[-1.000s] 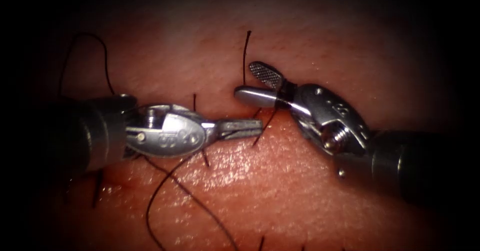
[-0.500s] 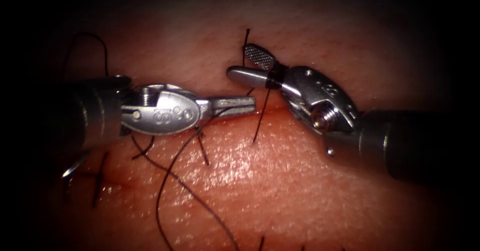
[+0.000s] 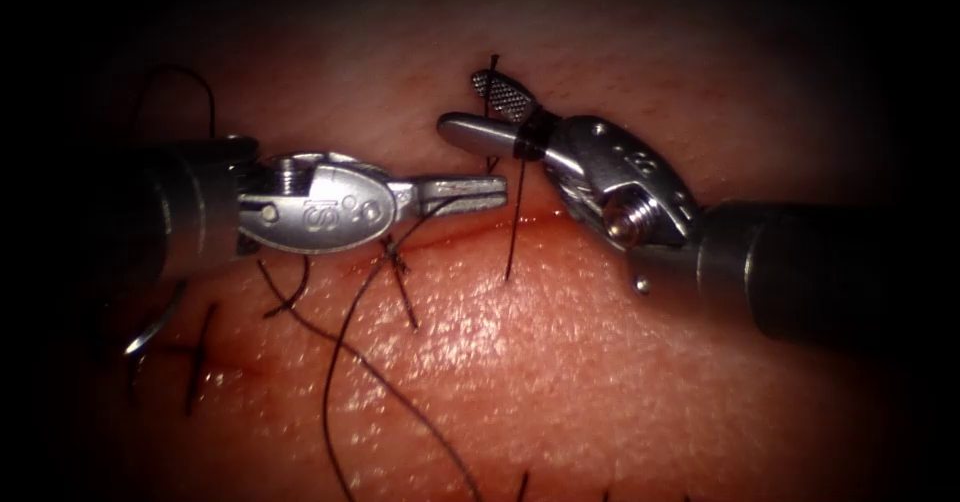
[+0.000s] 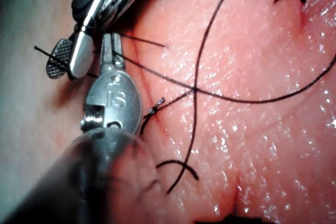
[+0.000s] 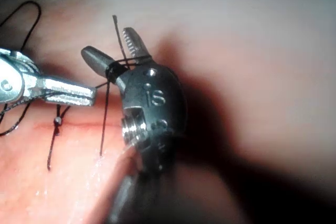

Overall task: Wound Closure
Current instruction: Pick up suture tail with right grasper, then pull downward on tail while pulling upward on working end of suture to tighten

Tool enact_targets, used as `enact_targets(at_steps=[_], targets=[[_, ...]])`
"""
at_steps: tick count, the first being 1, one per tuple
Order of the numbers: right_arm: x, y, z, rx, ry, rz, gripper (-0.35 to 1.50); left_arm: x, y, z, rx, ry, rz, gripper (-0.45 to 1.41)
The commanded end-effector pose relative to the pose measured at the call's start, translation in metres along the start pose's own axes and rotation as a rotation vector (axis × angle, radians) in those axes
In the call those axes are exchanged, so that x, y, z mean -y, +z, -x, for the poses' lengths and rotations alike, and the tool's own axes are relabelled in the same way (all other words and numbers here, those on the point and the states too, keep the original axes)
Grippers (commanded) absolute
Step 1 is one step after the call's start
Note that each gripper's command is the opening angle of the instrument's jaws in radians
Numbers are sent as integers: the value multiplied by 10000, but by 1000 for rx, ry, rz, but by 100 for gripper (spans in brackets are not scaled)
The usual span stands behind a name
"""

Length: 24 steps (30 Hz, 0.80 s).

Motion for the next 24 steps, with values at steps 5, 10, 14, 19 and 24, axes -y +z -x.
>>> enact_targets(at_steps=[5, 10, 14, 19, 24], targets=[[14, 7, 7, 6, 67, 15, -35, 3, 3, 5, 4, 3, -2, -45], [26, -6, 12, 25, 78, 20, -35, 3, -4, 6, 8, 2, 3, -45], [32, -19, 16, 42, 38, 8, -35, 5, -11, 8, 8, 0, -6, -45], [38, -41, 25, 35, -7, -1, -35, 10, -18, 10, 10, -4, -20, -45], [44, -57, 39, 7, -98, -1, -35, 18, -20, 11, 16, -7, -38, -45]])
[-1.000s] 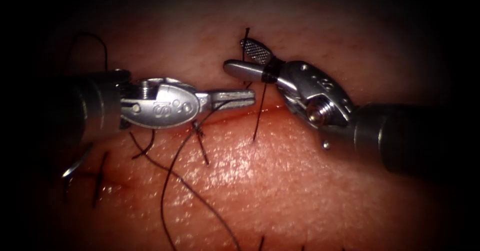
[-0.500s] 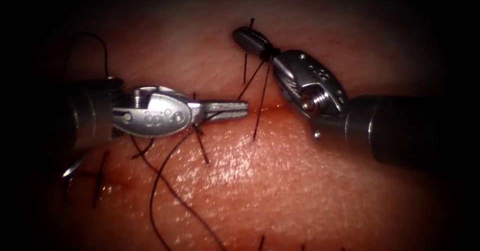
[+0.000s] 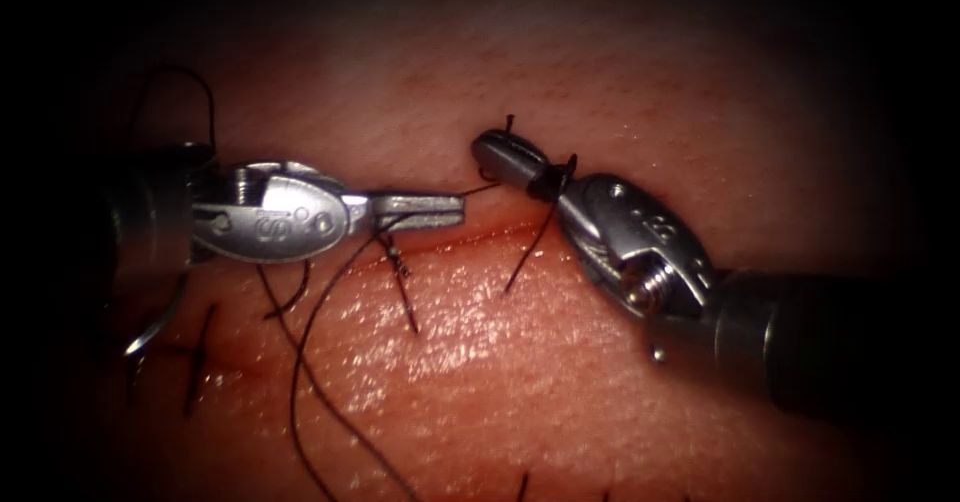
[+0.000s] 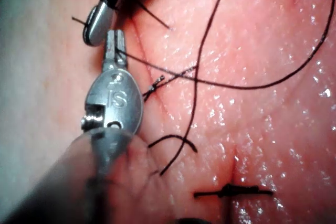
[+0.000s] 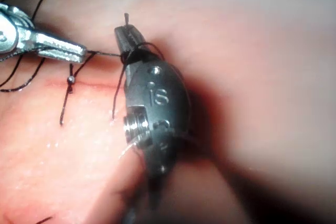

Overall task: Wound Closure
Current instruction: Pull downward on tail while pulling upward on working end of suture to tighten

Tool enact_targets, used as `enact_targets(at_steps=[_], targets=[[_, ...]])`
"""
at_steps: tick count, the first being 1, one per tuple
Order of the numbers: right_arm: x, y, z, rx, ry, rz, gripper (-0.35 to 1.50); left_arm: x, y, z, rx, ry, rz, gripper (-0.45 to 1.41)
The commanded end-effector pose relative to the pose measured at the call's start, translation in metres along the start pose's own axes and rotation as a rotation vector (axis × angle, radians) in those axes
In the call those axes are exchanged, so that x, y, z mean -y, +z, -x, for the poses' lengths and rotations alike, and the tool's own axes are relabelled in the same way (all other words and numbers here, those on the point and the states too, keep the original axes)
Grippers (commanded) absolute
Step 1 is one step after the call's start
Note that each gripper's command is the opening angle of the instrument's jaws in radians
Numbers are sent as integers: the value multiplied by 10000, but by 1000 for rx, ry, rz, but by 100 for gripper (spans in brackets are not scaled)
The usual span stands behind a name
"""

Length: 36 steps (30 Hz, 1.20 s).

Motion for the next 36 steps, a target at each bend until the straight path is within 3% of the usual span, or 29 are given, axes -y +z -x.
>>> enact_targets(at_steps=[1, 6, 12, 16, 21, 25, 36], targets=[[3, 1, 13, -4, -33, -1, -35, 6, 6, 4, 3, -1, -5, -45], [7, -8, 34, 10, -166, 6, -35, 29, 0, 2, 27, -29, -24, -45], [10, -16, 52, 6, -284, 40, -35, 81, -6, 3, 45, -84, -64, -45], [17, -25, 62, 50, -327, 45, -35, 113, -6, 12, 75, -101, -84, -45], [26, -42, 73, 63, -356, 45, -35, 142, 0, 36, 94, -116, -105, -45], [37, -60, 78, 143, -371, 41, -35, 163, 4, 68, 124, -121, -122, -45], [73, -91, 68, 166, -375, 31, -35, 193, 15, 112, 178, -127, -164, -45]])
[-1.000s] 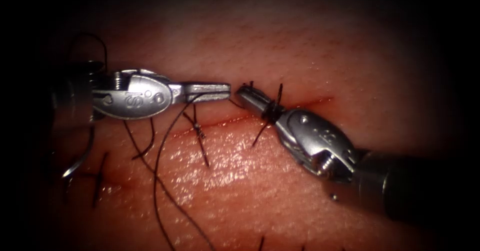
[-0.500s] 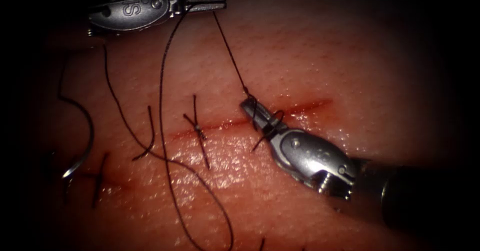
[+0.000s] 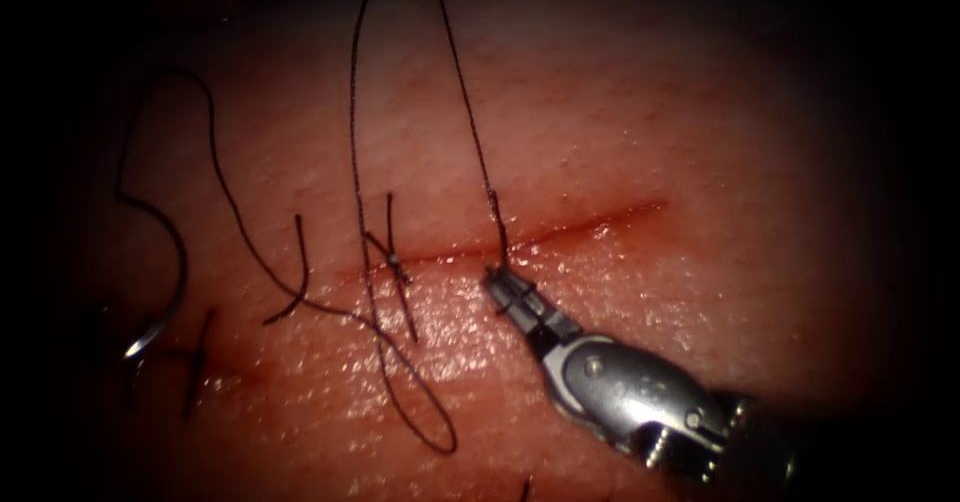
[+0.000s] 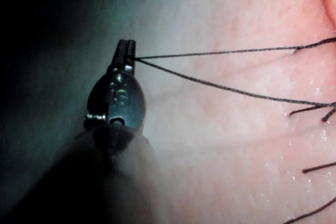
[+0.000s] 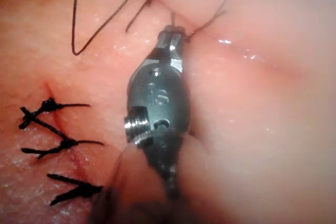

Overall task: Wound Closure
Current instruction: Pull downward on tail while pulling upward on working end of suture to tighten

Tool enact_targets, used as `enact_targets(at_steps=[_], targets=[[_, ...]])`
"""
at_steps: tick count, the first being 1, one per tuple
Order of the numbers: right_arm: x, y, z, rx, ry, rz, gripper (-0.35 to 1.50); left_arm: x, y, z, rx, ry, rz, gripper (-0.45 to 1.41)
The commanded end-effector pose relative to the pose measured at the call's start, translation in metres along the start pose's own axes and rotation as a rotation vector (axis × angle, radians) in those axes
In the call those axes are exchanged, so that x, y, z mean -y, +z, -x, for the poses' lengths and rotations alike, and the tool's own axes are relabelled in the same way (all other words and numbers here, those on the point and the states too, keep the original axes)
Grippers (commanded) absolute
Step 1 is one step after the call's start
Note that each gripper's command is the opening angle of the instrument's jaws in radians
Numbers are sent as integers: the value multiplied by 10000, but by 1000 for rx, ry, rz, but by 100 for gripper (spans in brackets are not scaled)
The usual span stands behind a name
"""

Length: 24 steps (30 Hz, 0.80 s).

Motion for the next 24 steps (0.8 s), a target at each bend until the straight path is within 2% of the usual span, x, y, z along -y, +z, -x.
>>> enact_targets(at_steps=[1, 7, 17, 22, 24], targets=[[10, -2, 1, -1, -3, -10, -35, 9, 8, 3, 1, -4, -4, -45], [17, -23, 8, 17, -15, -19, -35, 23, 18, 12, 10, -12, -22, -45], [24, -38, 11, 30, -23, -38, -35, 51, 41, 31, 22, -21, -69, -45], [32, -51, 5, 32, -21, -153, -35, 58, 46, 37, 21, -22, -83, -45], [40, -63, -6, 57, 120, -244, -35, 67, 47, 42, 21, -26, -91, -45]])
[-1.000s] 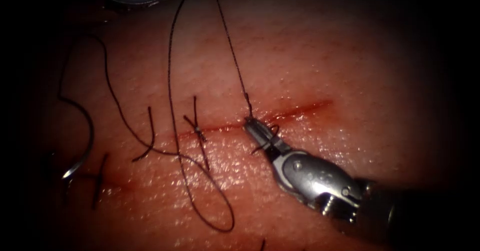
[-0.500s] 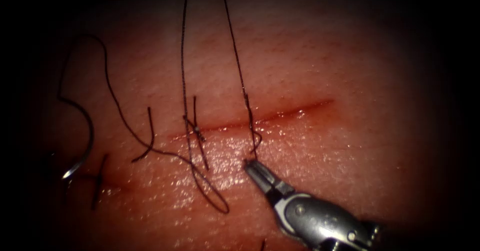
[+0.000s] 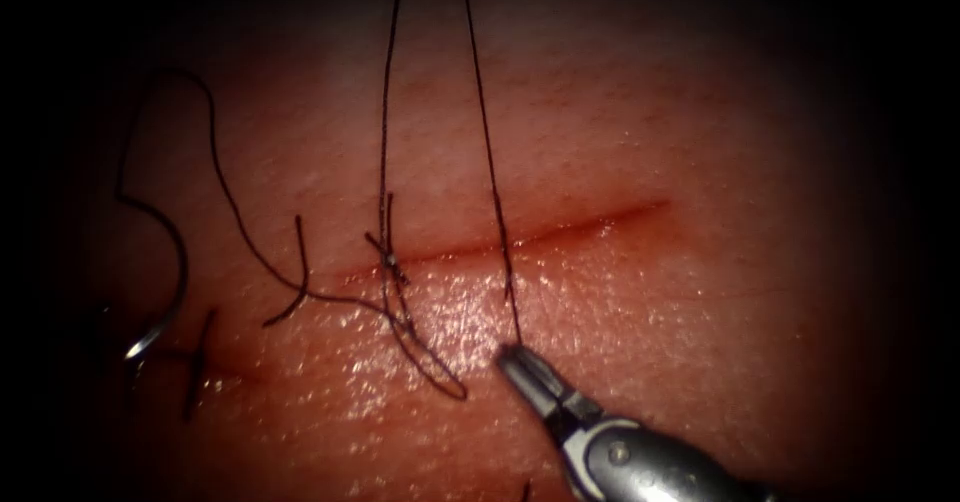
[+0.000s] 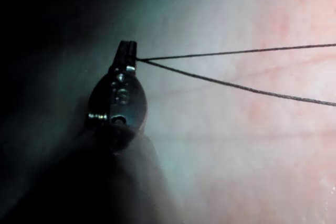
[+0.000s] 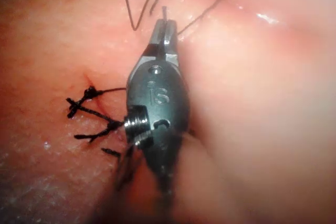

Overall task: Wound Closure
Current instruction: Pull downward on tail while pulling upward on working end of suture to tighten, then wrap suture one time clockwise around right gripper

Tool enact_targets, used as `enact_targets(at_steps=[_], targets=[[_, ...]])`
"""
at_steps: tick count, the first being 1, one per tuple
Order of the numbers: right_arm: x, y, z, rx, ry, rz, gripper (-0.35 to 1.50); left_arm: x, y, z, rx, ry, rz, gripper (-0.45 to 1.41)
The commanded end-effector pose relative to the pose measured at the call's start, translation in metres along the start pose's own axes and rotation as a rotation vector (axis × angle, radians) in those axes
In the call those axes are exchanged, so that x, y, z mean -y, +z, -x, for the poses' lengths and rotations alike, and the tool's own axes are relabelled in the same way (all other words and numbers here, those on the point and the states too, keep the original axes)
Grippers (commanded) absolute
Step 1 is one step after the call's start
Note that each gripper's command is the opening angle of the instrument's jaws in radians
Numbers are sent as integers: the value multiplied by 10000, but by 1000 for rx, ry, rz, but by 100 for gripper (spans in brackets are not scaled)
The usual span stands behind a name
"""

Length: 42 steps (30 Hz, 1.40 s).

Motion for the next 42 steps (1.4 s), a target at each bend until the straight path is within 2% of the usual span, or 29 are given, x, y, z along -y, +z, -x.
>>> enact_targets(at_steps=[1, 7, 12, 13, 20, 27, 28, 31, 33, 36, 37, 38, 39, 40, 42], targets=[[12, 3, 1, 21, 21, -20, -35, 9, 8, 3, -3, 2, -4, -45], [30, -7, -2, 103, 159, -81, -35, 16, 10, 13, -5, 8, -18, -45], [31, -7, -4, 160, 252, -114, -35, 14, 12, 19, -6, 11, -29, -45], [28, -6, -2, 193, 273, -115, -35, 12, 12, 21, -6, 15, -30, -45], [8, 6, 11, 240, 264, -99, -35, 4, 5, 20, -14, 5, -21, -45], [3, 14, 29, 299, 253, -93, -35, 6, -1, 20, -20, -4, -18, -45], [1, 17, 31, 292, 254, -102, -35, 0, -2, 18, -28, -7, -14, -45], [-7, 20, 22, 157, 210, -132, -35, -26, -13, 6, -47, -18, 21, -45], [-10, 20, 18, 138, 201, -141, -35, -34, -18, 1, -48, -21, 41, -45], [-16, 15, 2, 87, 148, -177, -35, -63, -38, -22, -78, -45, 118, -45], [-17, 12, -7, 71, 120, -186, -20, -79, -52, -38, -98, -60, 170, -45], [-18, 11, -10, 62, 100, -188, 4, -86, -58, -45, -105, -65, 194, -45], [-19, 9, -16, 37, 82, -196, 52, -100, -71, -60, -123, -69, 243, -45], [-19, 9, -16, 37, 82, -196, 52, -100, -71, -60, -123, -69, 243, -45], [-18, 6, -22, 3, 82, -202, 88, -116, -86, -79, -144, -71, 292, -45]])
